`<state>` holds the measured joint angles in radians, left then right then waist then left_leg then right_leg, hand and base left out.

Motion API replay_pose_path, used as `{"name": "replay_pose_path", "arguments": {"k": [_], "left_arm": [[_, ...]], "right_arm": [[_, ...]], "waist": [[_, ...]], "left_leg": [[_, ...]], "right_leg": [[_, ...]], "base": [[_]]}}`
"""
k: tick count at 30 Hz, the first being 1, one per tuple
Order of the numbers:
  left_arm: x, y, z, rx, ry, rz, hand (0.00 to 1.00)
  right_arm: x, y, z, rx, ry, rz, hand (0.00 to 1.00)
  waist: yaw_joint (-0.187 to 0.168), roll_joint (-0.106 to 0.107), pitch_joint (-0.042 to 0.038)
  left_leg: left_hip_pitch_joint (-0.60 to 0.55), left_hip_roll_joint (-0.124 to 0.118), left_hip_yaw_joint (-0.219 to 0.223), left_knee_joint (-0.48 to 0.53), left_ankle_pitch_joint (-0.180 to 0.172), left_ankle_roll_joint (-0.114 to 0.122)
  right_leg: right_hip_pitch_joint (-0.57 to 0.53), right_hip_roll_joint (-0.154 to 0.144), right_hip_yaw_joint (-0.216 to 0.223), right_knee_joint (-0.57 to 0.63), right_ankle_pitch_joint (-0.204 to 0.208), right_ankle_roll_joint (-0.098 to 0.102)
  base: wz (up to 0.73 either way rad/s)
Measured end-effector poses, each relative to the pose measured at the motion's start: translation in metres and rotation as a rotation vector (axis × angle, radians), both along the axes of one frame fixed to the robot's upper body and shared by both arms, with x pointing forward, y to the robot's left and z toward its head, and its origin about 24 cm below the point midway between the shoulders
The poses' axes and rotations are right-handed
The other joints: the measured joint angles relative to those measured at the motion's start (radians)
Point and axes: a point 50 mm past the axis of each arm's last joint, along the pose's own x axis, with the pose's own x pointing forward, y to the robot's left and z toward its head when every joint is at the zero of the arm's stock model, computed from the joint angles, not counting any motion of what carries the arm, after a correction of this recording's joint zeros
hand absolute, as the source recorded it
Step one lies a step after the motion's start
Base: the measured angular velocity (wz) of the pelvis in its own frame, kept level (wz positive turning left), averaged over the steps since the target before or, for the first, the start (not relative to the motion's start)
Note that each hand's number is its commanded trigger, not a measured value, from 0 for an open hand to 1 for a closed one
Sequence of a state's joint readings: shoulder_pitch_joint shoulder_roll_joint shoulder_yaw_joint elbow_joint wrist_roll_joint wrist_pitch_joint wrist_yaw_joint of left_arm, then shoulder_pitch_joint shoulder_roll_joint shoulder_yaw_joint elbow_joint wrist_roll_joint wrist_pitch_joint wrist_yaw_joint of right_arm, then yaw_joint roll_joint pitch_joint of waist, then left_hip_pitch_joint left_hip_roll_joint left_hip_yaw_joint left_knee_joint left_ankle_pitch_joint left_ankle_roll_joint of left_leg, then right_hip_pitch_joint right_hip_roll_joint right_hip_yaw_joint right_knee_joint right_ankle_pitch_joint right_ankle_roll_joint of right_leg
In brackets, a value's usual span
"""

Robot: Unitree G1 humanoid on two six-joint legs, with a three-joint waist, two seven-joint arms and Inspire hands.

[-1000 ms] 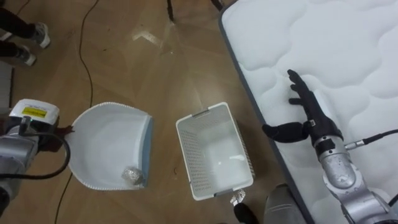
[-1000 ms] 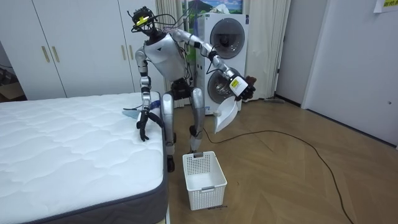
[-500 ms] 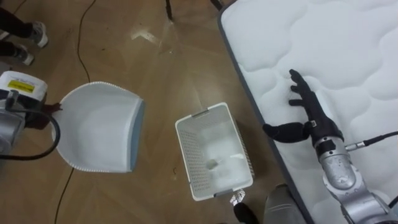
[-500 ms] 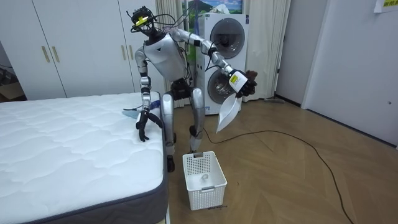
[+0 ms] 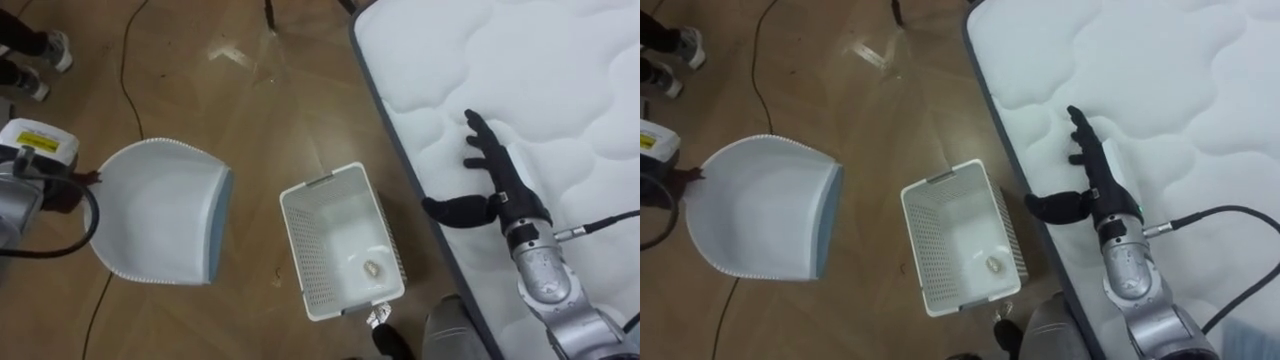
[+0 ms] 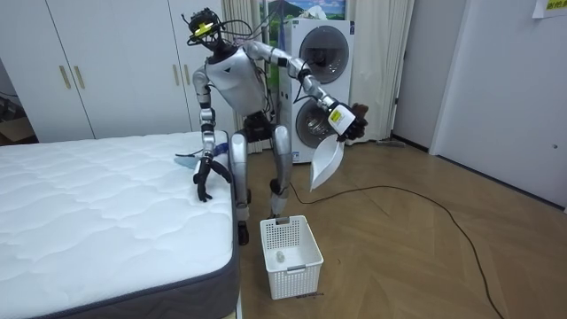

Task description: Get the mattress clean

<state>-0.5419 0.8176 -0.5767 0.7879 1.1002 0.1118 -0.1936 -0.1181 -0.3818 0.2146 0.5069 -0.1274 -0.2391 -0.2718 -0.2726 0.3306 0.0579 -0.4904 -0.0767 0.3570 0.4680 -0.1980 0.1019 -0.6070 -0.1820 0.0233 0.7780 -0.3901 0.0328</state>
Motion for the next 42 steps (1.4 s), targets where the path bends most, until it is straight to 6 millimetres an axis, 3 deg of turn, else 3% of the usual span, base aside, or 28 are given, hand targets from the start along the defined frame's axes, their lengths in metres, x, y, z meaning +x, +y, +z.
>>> {"name": "replay_pose_path", "arguments": {"k": [7, 9, 11, 13, 15, 18, 21, 27, 31, 32, 35, 36, 37, 38, 39, 40, 41, 42], "left_arm": [[-0.010, 0.009, -0.012, -0.078, -0.055, 0.012, 1.00], [-0.013, 0.010, -0.014, -0.102, -0.085, -0.003, 1.00], [-0.025, 0.015, -0.020, -0.143, -0.134, 0.003, 1.00], [-0.039, 0.016, -0.031, -0.197, -0.168, 0.018, 1.00], [-0.051, 0.006, -0.046, -0.273, -0.197, 0.011, 1.00], [-0.056, -0.013, -0.051, -0.345, -0.230, -0.055, 1.00], [-0.057, -0.032, -0.045, -0.441, -0.285, -0.140, 1.00], [-0.058, -0.059, -0.036, -0.691, -0.460, -0.176, 1.00], [-0.064, -0.074, -0.034, -0.785, -0.503, -0.200, 1.00], [-0.068, -0.075, -0.038, -0.806, -0.508, -0.180, 1.00], [-0.073, -0.078, -0.045, -0.875, -0.529, -0.119, 1.00], [-0.075, -0.079, -0.047, -0.918, -0.541, -0.090, 1.00], [-0.076, -0.079, -0.048, -0.935, -0.548, -0.077, 1.00], [-0.076, -0.078, -0.047, -0.955, -0.559, -0.068, 1.00], [-0.075, -0.077, -0.047, -0.965, -0.568, -0.062, 1.00], [-0.075, -0.080, -0.050, -1.005, -0.576, -0.037, 1.00], [-0.077, -0.085, -0.054, -1.063, -0.587, -0.003, 1.00], [-0.078, -0.088, -0.056, -1.094, -0.591, 0.014, 1.00]], "right_arm": [[-0.013, -0.006, -0.010, -0.001, 0.032, -0.021, 0.00], [-0.018, -0.007, -0.013, -0.001, 0.043, -0.026, 0.00], [-0.020, -0.007, -0.013, 0.001, 0.047, -0.020, 0.00], [-0.025, -0.009, -0.018, 0.012, 0.070, -0.033, 0.00], [-0.042, -0.015, -0.030, 0.033, 0.123, -0.074, 0.00], [-0.060, -0.025, -0.039, 0.062, 0.171, -0.137, 0.00], [-0.071, -0.038, -0.041, 0.095, 0.180, -0.211, 0.00], [-0.090, -0.043, -0.045, 0.149, 0.194, -0.272, 0.00], [-0.095, -0.036, -0.048, 0.189, 0.210, -0.288, 0.00], [-0.094, -0.033, -0.049, 0.186, 0.212, -0.278, 0.00], [-0.090, -0.030, -0.048, 0.186, 0.207, -0.269, 0.00], [-0.089, -0.028, -0.049, 0.189, 0.209, -0.261, 0.00], [-0.085, -0.025, -0.047, 0.194, 0.200, -0.254, 0.00], [-0.081, -0.021, -0.047, 0.206, 0.194, -0.246, 0.00], [-0.079, -0.019, -0.047, 0.215, 0.193, -0.244, 0.00], [-0.080, -0.018, -0.050, 0.220, 0.207, -0.252, 0.00], [-0.081, -0.020, -0.050, 0.234, 0.212, -0.267, 0.00], [-0.081, -0.020, -0.051, 0.244, 0.210, -0.275, 0.00]], "waist": [[0.033, -0.014, 0.0033], [0.066, -0.034, 0.0026], [0.112, -0.062, -0.0037], [0.119, -0.090, -0.0085], [0.135, -0.124, -0.0257], [0.140, -0.151, -0.0396], [0.153, -0.156, -0.0412], [0.168, -0.185, -0.0431], [0.194, -0.224, -0.0467], [0.213, -0.237, -0.0479], [0.253, -0.271, -0.0461], [0.265, -0.276, -0.0473], [0.271, -0.278, -0.0476], [0.287, -0.277, -0.0506], [0.292, -0.274, -0.0476], [0.295, -0.277, -0.0479], [0.304, -0.279, -0.0496], [0.307, -0.282, -0.0503]], "left_leg": [[0.056, 0.017, -0.004, -0.008, -0.001, -0.002], [0.068, 0.018, -0.013, -0.009, -0.005, -0.008], [0.074, 0.013, -0.077, -0.012, -0.018, -0.031], [0.091, 0.011, -0.091, -0.015, -0.019, -0.032], [0.120, 0.026, -0.091, -0.024, -0.020, -0.034], [0.140, 0.047, -0.111, -0.033, -0.023, -0.040], [0.169, 0.067, -0.118, -0.047, -0.024, -0.040], [0.272, 0.064, -0.121, -0.122, -0.032, -0.042], [0.323, 0.080, -0.064, -0.150, -0.033, -0.045], [0.341, 0.090, -0.018, -0.148, -0.044, -0.050], [0.378, 0.109, 0.041, -0.139, -0.055, -0.055], [0.390, 0.122, 0.090, -0.142, -0.055, -0.055], [0.395, 0.129, 0.111, -0.145, -0.055, -0.055], [0.398, 0.157, 0.148, -0.162, -0.057, -0.052], [0.399, 0.172, 0.195, -0.169, -0.063, -0.050], [0.419, 0.184, 0.267, -0.177, -0.067, -0.052], [0.451, 0.184, 0.344, -0.200, -0.067, -0.052], [0.466, 0.183, 0.385, -0.207, -0.067, -0.052]], "right_leg": [[0.064, 0.022, 0.008, -0.051, 0.013, -0.006], [0.062, 0.037, 0.039, -0.056, 0.019, -0.006], [0.053, 0.064, 0.086, -0.063, 0.028, -0.006], [0.071, 0.069, 0.096, -0.073, 0.035, -0.005], [0.116, 0.089, 0.101, -0.120, 0.053, -0.004], [0.170, 0.107, 0.080, -0.190, 0.083, -0.003], [0.225, 0.125, 0.069, -0.274, 0.126, 0.000], [0.308, 0.135, 0.083, -0.336, 0.152, 0.007], [0.322, 0.145, 0.080, -0.364, 0.184, 0.005], [0.315, 0.146, 0.033, -0.363, 0.200, -0.006], [0.310, 0.142, -0.088, -0.379, 0.242, -0.041], [0.313, 0.142, -0.142, -0.415, 0.280, -0.056], [0.319, 0.148, -0.171, -0.446, 0.305, -0.067], [0.339, 0.169, -0.220, -0.510, 0.361, -0.083], [0.341, 0.162, -0.262, -0.500, 0.356, -0.089], [0.348, 0.127, -0.359, -0.379, 0.283, -0.077], [0.371, 0.078, -0.403, -0.256, 0.218, -0.059], [0.391, 0.051, -0.422, -0.212, 0.196, -0.049]], "base": [[-0.13], [-0.57], [-0.81], [-0.49], [-0.27], [0.01], [-0.08], [-0.20], [-0.59], [-1.10], [-1.40], [-1.49], [-1.64], [-1.28], [-1.34], [-1.09], [-1.03], [-0.99]]}}
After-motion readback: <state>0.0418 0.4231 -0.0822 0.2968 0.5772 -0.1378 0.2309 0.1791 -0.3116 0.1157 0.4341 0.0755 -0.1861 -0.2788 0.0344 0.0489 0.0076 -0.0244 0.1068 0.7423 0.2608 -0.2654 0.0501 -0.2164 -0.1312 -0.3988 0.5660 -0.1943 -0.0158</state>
